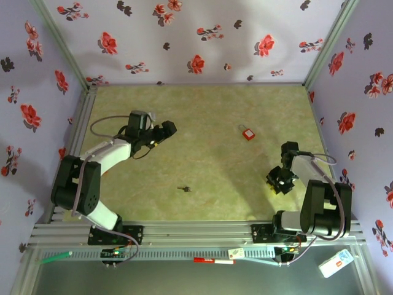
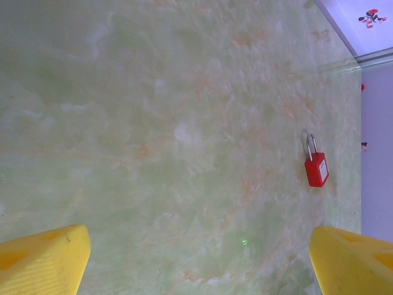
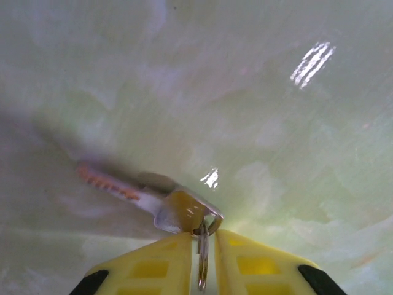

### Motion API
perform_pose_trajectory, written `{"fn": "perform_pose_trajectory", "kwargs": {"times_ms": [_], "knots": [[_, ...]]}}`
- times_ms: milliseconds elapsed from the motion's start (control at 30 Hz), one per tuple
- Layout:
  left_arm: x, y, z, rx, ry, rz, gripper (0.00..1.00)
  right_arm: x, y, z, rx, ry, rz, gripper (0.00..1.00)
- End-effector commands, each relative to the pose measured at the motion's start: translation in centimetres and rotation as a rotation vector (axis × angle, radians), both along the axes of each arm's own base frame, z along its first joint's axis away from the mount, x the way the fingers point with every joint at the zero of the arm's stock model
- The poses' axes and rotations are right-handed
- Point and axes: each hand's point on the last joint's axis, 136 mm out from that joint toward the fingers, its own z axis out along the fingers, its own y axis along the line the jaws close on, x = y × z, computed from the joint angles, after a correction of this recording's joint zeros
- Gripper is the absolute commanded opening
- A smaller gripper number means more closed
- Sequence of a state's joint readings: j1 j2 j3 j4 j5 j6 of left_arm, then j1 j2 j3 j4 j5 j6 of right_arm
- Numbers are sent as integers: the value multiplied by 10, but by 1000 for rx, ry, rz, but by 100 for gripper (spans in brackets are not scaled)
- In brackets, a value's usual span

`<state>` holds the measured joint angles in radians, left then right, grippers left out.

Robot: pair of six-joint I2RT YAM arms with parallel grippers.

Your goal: Unlock with the key

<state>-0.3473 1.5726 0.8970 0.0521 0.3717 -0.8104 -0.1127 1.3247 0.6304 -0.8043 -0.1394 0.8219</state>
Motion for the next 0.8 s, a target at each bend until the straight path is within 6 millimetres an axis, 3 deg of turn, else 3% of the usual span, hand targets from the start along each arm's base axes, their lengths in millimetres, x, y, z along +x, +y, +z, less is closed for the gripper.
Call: {"fn": "perform_pose_trajectory", "kwargs": {"times_ms": [0, 233, 333, 433, 500, 600, 767], "knots": [[8, -9, 13, -20, -34, -22, 92, -9, -6, -6, -26, 40, -19, 11], [12, -11, 20, -34, -44, -19, 92, -3, -2, 3, 1, 10, -17, 0], [18, -16, 32, -73, -52, -9, 92, 25, 16, 22, 95, -121, 5, 0], [28, -30, 47, -166, -9, 1, 92, 74, 47, 62, 211, -337, 82, 0], [34, -45, 62, -257, 23, -3, 90, 109, 73, 100, 259, -480, 169, 0], [42, -66, 86, -389, 53, 7, 90, 151, 123, 153, 365, -655, 285, 0], [47, -98, 111, -582, 161, 43, 88, 195, 196, 228, 476, -872, 457, 0]]}}
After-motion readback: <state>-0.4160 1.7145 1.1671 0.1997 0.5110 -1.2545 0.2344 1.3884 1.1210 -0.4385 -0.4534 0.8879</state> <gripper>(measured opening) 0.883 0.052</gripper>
